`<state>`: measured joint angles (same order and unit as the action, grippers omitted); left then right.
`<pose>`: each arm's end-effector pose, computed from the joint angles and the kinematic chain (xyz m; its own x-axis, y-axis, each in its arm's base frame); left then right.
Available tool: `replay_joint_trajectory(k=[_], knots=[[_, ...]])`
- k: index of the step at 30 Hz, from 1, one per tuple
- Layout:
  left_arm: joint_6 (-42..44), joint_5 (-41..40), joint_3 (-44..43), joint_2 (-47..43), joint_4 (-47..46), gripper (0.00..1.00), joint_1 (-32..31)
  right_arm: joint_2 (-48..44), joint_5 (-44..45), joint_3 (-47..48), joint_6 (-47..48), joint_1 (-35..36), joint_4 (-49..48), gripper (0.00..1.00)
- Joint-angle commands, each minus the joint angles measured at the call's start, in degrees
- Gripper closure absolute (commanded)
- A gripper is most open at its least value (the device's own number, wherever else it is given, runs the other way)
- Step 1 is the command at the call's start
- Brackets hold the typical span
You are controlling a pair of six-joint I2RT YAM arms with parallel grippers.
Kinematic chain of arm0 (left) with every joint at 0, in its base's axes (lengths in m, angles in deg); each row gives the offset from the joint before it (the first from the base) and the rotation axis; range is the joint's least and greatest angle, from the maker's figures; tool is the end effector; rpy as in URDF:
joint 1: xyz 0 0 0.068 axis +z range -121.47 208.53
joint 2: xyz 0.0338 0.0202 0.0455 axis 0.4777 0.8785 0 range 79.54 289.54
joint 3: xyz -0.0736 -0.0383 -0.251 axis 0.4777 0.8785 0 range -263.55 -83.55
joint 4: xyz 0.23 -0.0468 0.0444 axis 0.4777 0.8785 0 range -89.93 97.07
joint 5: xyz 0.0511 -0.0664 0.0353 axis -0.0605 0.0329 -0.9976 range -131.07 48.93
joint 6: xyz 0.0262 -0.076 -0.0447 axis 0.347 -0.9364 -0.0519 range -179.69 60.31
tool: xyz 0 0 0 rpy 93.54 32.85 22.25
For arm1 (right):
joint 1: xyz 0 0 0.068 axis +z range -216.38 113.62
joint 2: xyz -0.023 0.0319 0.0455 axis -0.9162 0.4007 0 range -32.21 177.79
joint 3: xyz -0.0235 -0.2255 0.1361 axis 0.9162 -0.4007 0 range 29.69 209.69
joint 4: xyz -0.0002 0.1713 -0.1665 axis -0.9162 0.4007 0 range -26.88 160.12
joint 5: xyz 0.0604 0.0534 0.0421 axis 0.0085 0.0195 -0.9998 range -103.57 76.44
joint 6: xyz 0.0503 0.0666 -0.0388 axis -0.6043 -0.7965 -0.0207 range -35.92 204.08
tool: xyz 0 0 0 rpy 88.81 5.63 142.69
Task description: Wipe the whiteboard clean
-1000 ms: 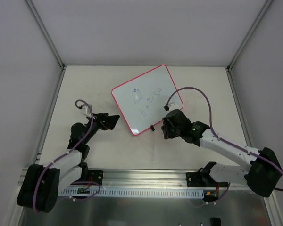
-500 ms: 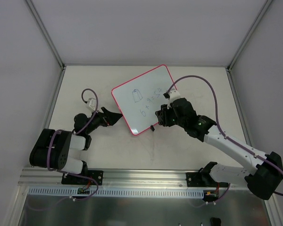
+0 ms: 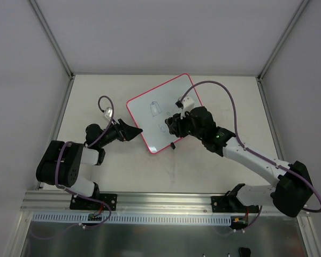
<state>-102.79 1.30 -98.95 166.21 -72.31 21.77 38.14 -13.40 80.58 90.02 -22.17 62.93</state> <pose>0.2595 -0.0869 0.1811 -0.5025 -0.4488 -0.7390 0.5652 0.4763 -0.6736 0.2226 0.2160 0.2853 -0.1633 -0.3031 -0.9388 -0.7161 0.6910 -0.0986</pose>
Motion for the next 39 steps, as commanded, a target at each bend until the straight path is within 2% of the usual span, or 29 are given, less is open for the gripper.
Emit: replay_joint_trajectory(k=[1, 3, 8, 15, 18, 20, 25, 28, 29, 36, 39], knots=[[0.2, 2.9, -2.5, 0.4, -23.9, 0.11, -0.8, 2.9, -3.5, 4.3, 2.2, -0.3, -3.8, 1.00], [0.0, 2.4, -2.9, 1.0, -23.9, 0.12, -0.9, 4.4, -3.4, 5.9, 2.3, -0.3, -3.9, 1.00], [-0.1, 2.3, -4.7, 2.5, -23.9, 0.23, -1.1, 6.1, -3.5, 8.6, 2.8, -0.7, -3.9, 1.00], [-0.3, 2.5, -7.1, 5.6, -23.9, 0.28, -2.2, 8.9, -4.6, 12.1, 3.4, -1.3, -3.9, 1.00], [-0.3, 3.1, -7.9, 6.4, -23.9, 0.34, -3.0, 10.6, -5.6, 13.3, 4.2, -1.8, -3.9, 1.00], [-0.1, 3.1, -8.2, 6.6, -23.9, 0.41, -3.3, 11.9, -6.4, 14.4, 4.5, -2.2, -3.9, 1.00], [1.9, 1.8, -7.5, 6.0, -23.9, 0.44, -3.7, 14.6, -8.0, 16.7, 3.8, -3.2, -3.9, 1.00], [2.0, 1.8, -7.6, 6.3, -23.9, 0.55, -3.6, 16.3, -8.4, 17.9, 3.6, -3.3, -3.9, 1.00], [2.0, 1.8, -7.7, 6.4, -23.9, 0.62, -3.7, 16.8, -8.4, 18.3, 3.6, -3.4, -3.9, 1.00], [2.3, 1.5, -7.5, 7.1, -23.9, 0.66, -3.7, 19.8, -8.0, 20.6, 4.7, -3.8, -3.9, 1.00], [2.2, 1.5, -7.5, 7.2, -23.9, 0.72, -3.7, 20.9, -7.5, 21.5, 5.8, -3.8, -4.0, 1.00]])
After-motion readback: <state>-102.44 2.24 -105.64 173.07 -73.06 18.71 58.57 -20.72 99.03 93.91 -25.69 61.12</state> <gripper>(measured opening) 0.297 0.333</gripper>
